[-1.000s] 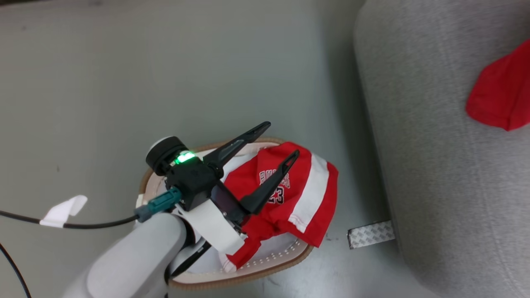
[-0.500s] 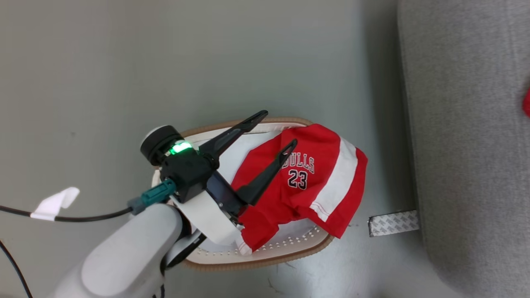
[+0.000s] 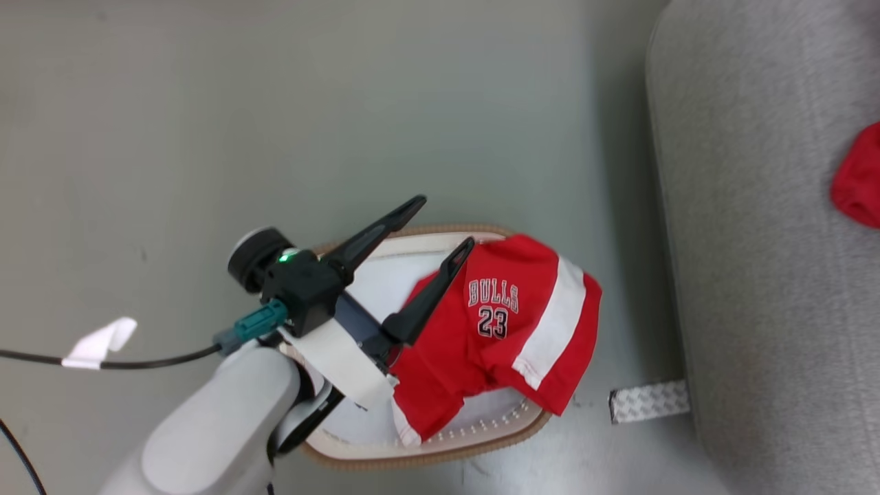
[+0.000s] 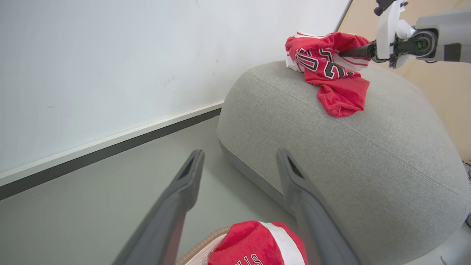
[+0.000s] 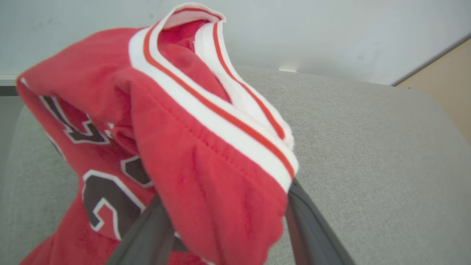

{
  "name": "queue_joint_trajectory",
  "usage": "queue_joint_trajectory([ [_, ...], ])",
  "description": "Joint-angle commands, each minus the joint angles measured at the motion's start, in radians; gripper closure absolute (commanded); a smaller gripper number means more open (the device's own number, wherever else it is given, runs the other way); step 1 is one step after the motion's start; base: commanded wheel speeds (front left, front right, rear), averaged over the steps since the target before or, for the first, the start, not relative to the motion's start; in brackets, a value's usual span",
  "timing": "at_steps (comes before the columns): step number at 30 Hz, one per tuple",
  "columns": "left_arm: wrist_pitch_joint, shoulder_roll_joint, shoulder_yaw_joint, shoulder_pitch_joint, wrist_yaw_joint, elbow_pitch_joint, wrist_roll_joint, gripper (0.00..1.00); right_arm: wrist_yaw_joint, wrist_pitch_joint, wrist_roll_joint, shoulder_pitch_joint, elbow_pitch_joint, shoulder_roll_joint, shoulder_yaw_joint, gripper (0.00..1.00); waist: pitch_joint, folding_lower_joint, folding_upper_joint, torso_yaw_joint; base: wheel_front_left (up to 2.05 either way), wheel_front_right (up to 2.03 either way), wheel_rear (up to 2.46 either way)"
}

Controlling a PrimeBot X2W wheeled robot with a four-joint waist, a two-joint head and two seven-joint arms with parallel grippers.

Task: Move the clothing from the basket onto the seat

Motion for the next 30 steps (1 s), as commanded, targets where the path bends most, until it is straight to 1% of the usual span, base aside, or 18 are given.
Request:
queue_joint_trajectory([
  [1, -0.003, -0.004, 0.007, 0.023, 0.002, 0.011, -0.014, 0.0, -0.002, 0.011, 0.002, 0.024, 0.01, -0.005, 0.013, 0.0, -0.064, -0.0001, 0.0, -0.01, 0.0, 0.0, 0.0],
  [5, -0.004, -0.026, 0.029, 0.075, 0.013, 0.039, -0.027, 0.0, -0.002, 0.036, 0.022, 0.062, -0.001, -0.037, 0.075, 0.0, -0.18, -0.0001, 0.0, -0.017, 0.0, 0.0, 0.0],
  [9, -0.004, -0.047, 0.072, 0.139, 0.028, 0.053, -0.034, 0.0, -0.002, 0.06, 0.086, 0.098, -0.055, -0.075, 0.168, 0.0, -0.29, -0.0001, 0.0, -0.017, 0.0, 0.0, 0.0],
  [14, -0.004, -0.071, 0.141, 0.215, 0.045, 0.062, -0.038, 0.0, -0.002, 0.051, 0.219, 0.149, -0.187, -0.112, 0.282, 0.0, -0.407, -0.0001, 0.0, -0.013, 0.0, 0.0, 0.0],
  [18, -0.004, -0.085, 0.199, 0.262, 0.061, 0.065, -0.027, 0.0, -0.002, 0.024, 0.317, 0.197, -0.309, -0.137, 0.348, 0.0, -0.478, -0.0001, 0.0, 0.003, 0.0, 0.0, 0.0],
  [21, -0.004, -0.094, 0.247, 0.294, 0.072, 0.065, -0.021, 0.0, -0.002, -0.012, 0.379, 0.237, -0.383, -0.122, 0.359, 0.0, -0.521, -0.0001, 0.0, 0.015, 0.0, 0.0, 0.0],
  [24, -0.004, -0.104, 0.296, 0.328, 0.083, 0.065, -0.014, 0.0, -0.002, -0.068, 0.411, 0.291, -0.44, -0.099, 0.347, 0.0, -0.561, -0.0001, 0.0, 0.035, 0.0, 0.0, 0.0],
  [30, -0.004, -0.114, 0.406, 0.405, 0.108, 0.067, 0.01, 0.0, -0.002, -0.184, 0.404, 0.431, -0.556, -0.038, 0.296, 0.0, -0.621, -0.0001, 0.0, 0.079, 0.0, 0.0, 0.0],
])
